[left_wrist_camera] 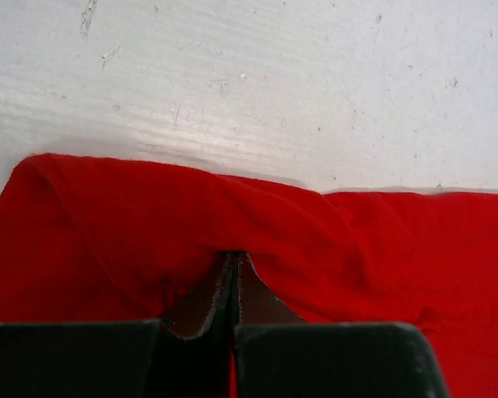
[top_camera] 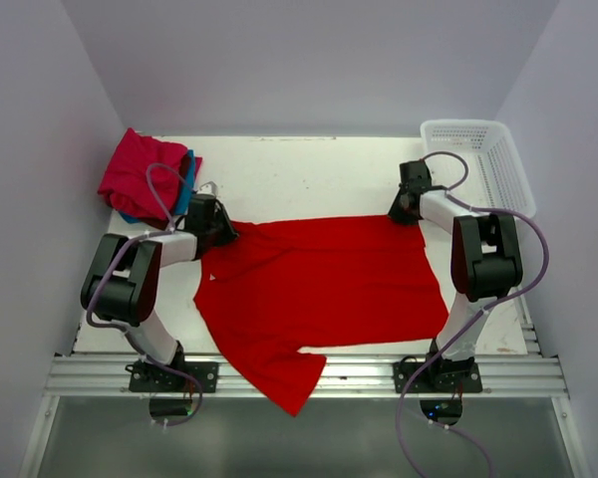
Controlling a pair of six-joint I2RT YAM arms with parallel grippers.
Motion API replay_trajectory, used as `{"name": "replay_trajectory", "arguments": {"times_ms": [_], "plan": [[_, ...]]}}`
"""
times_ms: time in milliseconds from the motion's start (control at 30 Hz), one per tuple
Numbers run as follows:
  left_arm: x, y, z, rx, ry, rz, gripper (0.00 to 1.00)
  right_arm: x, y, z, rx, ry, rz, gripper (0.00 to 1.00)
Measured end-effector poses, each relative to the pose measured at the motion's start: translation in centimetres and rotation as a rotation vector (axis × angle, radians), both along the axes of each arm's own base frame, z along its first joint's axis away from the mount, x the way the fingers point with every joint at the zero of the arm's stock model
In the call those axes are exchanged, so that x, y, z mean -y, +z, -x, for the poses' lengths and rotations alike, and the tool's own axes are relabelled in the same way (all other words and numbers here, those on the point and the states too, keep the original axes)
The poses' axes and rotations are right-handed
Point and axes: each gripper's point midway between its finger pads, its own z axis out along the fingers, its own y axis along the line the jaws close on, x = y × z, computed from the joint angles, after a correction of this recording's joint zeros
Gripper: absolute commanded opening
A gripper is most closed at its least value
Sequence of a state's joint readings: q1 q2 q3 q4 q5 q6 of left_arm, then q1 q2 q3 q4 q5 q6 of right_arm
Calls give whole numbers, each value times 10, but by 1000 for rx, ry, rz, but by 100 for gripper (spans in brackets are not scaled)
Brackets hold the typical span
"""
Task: Fold and stack the t-shirts
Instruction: Fold the flattened tshirt in 1/3 of the way
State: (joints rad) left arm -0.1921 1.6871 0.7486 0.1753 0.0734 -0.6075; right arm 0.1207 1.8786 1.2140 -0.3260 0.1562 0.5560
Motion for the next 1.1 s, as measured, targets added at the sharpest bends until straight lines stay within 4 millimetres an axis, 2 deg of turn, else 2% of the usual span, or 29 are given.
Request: {"name": "replay_trajectory", "arguments": {"times_ms": [200,333,533,833,1100], "plan": [[1,0,-17,14,8,2,0,0,-2,2,-6,0,1,0],[0,0,-38,28,18,5,0,0,-11,3,-26,0,3,0],[-3,2,-75,47,37,12,0,-2,-10,-6,-19,3,2,0],[-7,3,-122,61,52,22,0,-7,-9,-46,9,6,1,0],[-13,5,-150,84,42,64,0,-11,-7,-83,46,16,3,0]]}}
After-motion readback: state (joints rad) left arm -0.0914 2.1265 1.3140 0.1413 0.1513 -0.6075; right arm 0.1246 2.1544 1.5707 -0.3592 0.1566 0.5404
